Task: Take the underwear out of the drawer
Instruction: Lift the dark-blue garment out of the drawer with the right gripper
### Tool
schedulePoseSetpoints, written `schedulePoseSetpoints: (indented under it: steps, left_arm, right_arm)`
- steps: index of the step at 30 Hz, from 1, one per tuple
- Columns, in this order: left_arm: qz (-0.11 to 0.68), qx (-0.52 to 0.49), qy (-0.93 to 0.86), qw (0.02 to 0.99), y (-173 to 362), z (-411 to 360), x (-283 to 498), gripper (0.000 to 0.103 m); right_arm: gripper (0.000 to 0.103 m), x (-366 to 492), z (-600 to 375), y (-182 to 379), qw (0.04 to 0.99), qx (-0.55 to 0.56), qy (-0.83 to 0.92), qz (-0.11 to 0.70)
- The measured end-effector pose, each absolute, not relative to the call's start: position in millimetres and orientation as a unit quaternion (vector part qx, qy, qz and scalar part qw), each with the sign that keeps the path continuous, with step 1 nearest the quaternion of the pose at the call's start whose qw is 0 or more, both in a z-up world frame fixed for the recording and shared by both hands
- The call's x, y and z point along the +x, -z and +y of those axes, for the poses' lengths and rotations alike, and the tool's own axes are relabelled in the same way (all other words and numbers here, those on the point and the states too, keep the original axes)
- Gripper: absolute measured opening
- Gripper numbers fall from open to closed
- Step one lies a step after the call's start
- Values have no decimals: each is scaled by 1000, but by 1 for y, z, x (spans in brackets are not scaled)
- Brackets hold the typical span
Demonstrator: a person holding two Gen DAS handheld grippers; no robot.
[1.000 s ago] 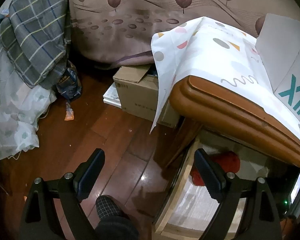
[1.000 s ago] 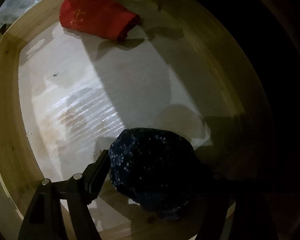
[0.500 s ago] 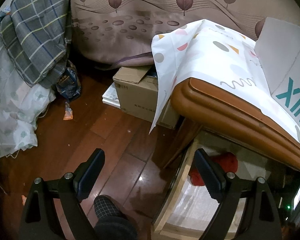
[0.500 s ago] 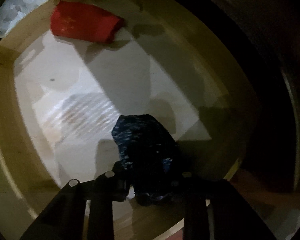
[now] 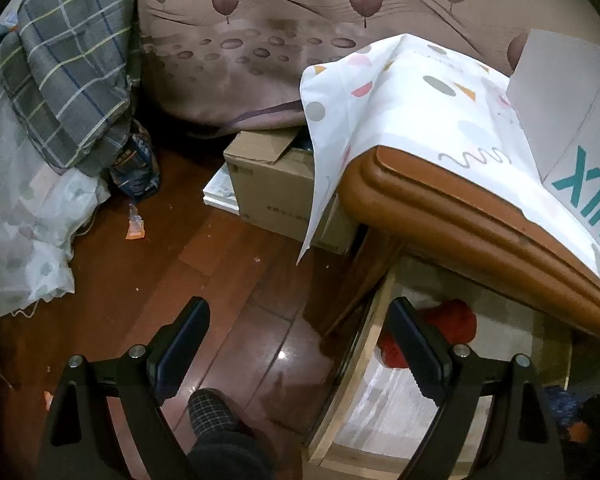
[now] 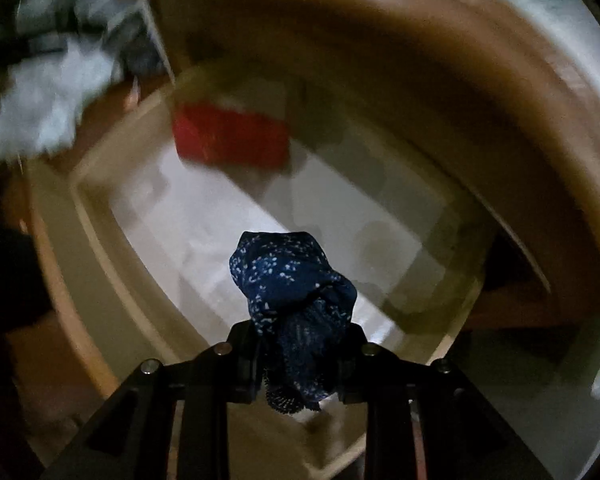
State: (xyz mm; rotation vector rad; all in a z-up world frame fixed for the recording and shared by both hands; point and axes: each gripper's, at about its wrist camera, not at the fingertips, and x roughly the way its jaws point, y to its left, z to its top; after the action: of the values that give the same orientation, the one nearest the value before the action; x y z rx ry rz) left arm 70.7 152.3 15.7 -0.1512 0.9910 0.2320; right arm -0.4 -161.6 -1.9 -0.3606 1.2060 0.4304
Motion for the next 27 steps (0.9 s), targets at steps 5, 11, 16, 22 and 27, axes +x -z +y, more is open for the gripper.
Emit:
schedulePoseSetpoints:
  steps: [5, 11, 16, 22, 27]
  left_arm:
    - [471, -59, -110, 873, -15, 148, 68, 89]
    - [473, -43, -98, 875, -11, 135, 66, 89]
    - [471, 19, -55, 880, -4, 107, 57, 89]
    - [464, 117, -12, 878, 10, 72, 52, 89]
    - [446, 214, 16, 869, 24, 39, 45, 89]
  right_arm:
    - [26, -7, -167, -13, 837, -56, -171, 517]
    - [26, -21, -186, -23, 866, 26, -117, 486]
    - [26, -22, -205, -24, 876, 57, -84, 471]
    - [26, -28, -224, -37, 891, 85, -56, 443]
    - [26, -29, -244, -44, 892, 123, -43, 433]
